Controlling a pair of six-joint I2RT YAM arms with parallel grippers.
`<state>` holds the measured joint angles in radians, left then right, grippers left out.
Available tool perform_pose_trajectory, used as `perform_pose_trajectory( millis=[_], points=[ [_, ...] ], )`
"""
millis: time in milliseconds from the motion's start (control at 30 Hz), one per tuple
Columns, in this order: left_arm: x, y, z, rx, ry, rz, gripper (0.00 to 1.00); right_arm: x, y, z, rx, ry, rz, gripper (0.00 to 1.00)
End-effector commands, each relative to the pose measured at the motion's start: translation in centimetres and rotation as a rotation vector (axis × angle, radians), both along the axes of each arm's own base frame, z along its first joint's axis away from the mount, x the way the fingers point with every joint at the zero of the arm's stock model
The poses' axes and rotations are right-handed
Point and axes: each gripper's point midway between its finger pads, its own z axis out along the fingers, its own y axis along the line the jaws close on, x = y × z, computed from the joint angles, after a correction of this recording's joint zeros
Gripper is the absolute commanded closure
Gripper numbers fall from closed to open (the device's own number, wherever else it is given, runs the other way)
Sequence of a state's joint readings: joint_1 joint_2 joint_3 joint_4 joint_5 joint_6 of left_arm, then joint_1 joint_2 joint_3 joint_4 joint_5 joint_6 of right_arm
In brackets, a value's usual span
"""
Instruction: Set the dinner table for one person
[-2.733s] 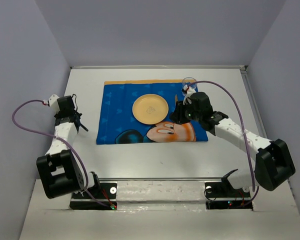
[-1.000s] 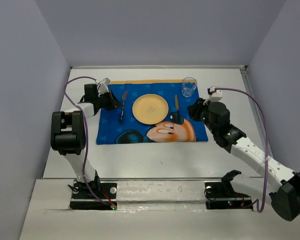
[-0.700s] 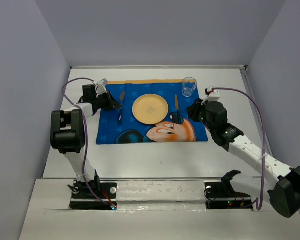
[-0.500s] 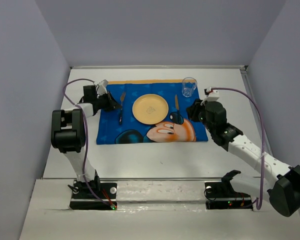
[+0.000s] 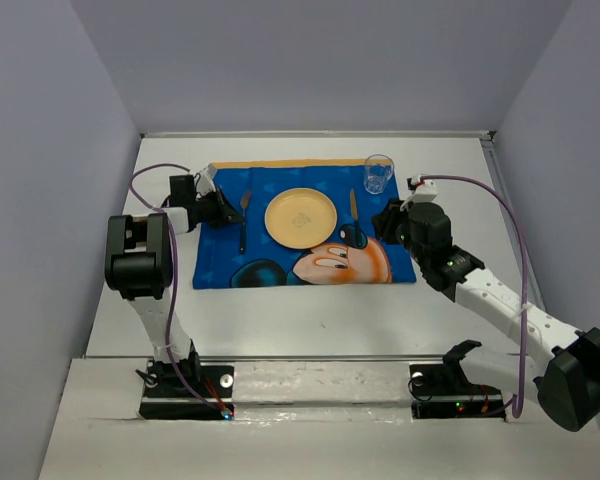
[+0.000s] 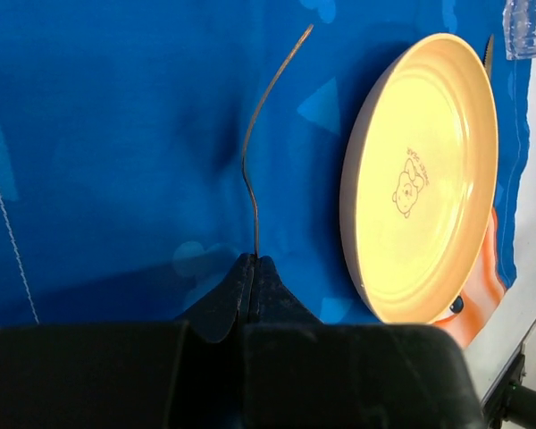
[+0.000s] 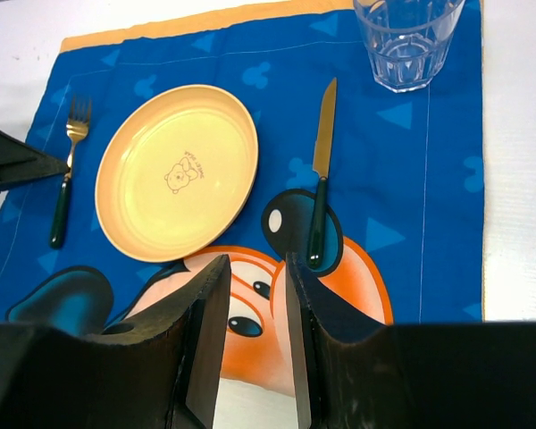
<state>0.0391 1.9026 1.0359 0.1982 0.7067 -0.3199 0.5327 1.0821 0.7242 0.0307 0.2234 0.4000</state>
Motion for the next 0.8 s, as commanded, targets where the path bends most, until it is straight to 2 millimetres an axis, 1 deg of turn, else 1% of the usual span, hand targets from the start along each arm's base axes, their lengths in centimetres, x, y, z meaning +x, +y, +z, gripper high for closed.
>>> perform_pose_trajectory(
  millis=[0,33,133,333,367,400,433,467,500,567,600,667,700,733,767],
  points=[
    [0.4,0.4,-0.2,0.011,0.011,0.03,0.9,0.5,0.8,2.1,0.033,-0.063,0.016,0.63],
    [0.5,0.8,-0.4,0.025,0.02,0.044,0.74,0.5,0.8,2.2,0.032,-0.065,0.016,0.63],
    [0.4,1.4,-0.8,0.052,0.04,0.069,0.52,0.4,0.8,2.2,0.033,-0.065,0.018,0.63],
    [0.7,2.0,-0.3,0.071,0.031,0.08,0.32,0.4,0.8,2.2,0.033,-0.066,0.018,0.63],
    [0.7,2.0,0.0,0.074,0.025,0.082,0.22,0.4,0.8,2.2,0.033,-0.066,0.018,0.64],
    [0.9,2.0,0.9,0.08,-0.001,0.078,0.19,0.4,0.8,2.2,0.032,-0.065,0.016,0.64],
    [1.0,2.1,1.6,0.087,-0.016,0.08,0.07,0.4,0.8,2.2,0.033,-0.066,0.018,0.64],
    [1.2,2.4,2.3,0.103,-0.031,0.091,0.05,0.4,0.8,2.2,0.037,-0.067,0.017,0.64],
    [1.5,2.5,4.5,0.112,-0.087,0.096,0.01,0.4,0.8,2.3,0.038,-0.068,0.017,0.64],
    [1.8,3.1,7.1,0.137,-0.143,0.133,0.01,0.3,0.7,2.5,0.046,-0.072,0.014,0.64],
    [1.7,3.2,10.2,0.142,-0.214,0.149,0.01,0.2,0.6,2.9,0.051,-0.081,0.012,0.64],
    [1.3,3.4,13.1,0.171,-0.279,0.195,0.01,0.1,0.4,3.1,0.061,-0.09,0.0,0.64],
    [0.9,3.9,14.0,0.205,-0.305,0.235,0.01,-0.1,0.2,3.4,0.069,-0.097,-0.002,0.64],
    [-0.1,3.9,17.2,0.214,-0.386,0.258,0.01,-0.4,0.0,4.5,0.087,-0.127,-0.006,0.63],
    [-0.7,3.3,18.4,0.239,-0.424,0.278,0.01,-0.7,-0.2,4.7,0.095,-0.139,-0.01,0.63]
  ],
)
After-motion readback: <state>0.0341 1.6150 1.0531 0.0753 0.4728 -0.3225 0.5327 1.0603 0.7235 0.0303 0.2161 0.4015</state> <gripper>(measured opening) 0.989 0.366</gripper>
